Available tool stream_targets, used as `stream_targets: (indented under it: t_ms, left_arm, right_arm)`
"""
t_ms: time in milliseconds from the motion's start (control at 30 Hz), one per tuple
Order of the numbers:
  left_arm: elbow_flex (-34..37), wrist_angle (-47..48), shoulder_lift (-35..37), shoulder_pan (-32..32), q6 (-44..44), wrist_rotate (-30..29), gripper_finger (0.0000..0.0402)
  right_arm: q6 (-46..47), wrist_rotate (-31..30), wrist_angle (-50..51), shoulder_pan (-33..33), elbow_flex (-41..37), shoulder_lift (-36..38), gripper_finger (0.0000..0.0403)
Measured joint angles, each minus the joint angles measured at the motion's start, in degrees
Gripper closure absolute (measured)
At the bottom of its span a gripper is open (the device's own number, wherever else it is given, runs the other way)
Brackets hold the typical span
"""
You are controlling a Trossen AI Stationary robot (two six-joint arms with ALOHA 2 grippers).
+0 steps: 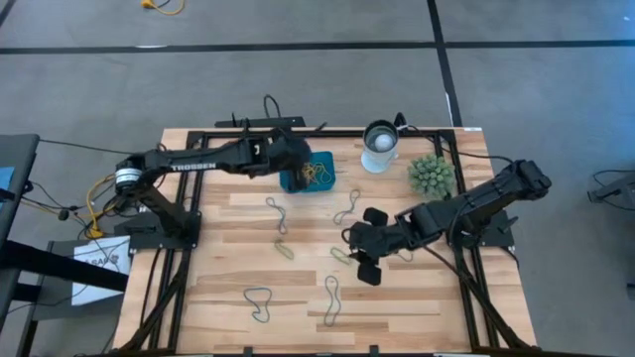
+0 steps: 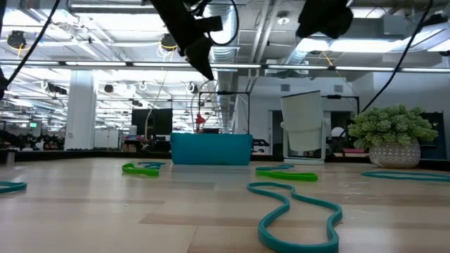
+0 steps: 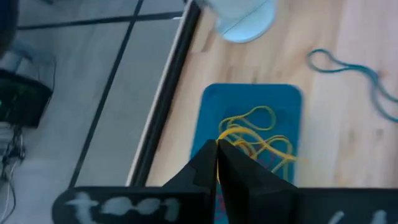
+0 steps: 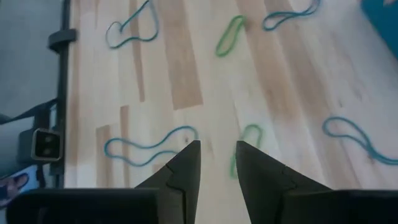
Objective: Pick and place items into bin
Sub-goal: Put the yellow rubber band into the blue bin, then put the blue rubber band into the blue bin
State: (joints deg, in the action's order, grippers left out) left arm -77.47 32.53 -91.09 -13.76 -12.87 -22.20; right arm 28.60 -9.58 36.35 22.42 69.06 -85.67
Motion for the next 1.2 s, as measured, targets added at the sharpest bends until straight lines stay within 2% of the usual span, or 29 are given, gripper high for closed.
stream_targets:
  t_ms: [367, 533, 667, 800, 1067, 1200]
  left_arm:
    - [0.02, -1.55, -2.36, -5.77, -1.02, 4.58, 0.0401]
    - [-0.04, -2.28, -4.90, -6.75, 0.16, 8.85, 0.0401]
    - [-0.04, -2.04, -8.32, -6.99, 0.42, 9.69, 0.0399]
    - [0.00, -1.59, -11.30, -6.94, 0.91, 9.56, 0.0373]
    - [0.00, 0.02, -12.64, -6.50, 3.33, 9.41, 0.0292]
    - [-0.63, 2.01, -12.52, -5.66, 6.30, 10.00, 0.0275]
  right_arm:
    - [1.44, -3.72, -0.37, 1.70, 0.04, 0.00, 0.0308]
    - [1.42, -8.28, -0.86, 1.25, 0.11, 0.01, 0.0308]
    - [1.41, -11.43, -0.58, 0.29, 0.09, 0.01, 0.0308]
    - [1.40, -11.43, 0.02, -0.89, 0.09, 0.02, 0.0308]
    - [1.40, -10.69, 0.55, -3.33, 0.09, 0.02, 0.0308]
    - [1.42, -7.84, 0.76, -5.41, 0.09, 0.02, 0.0308]
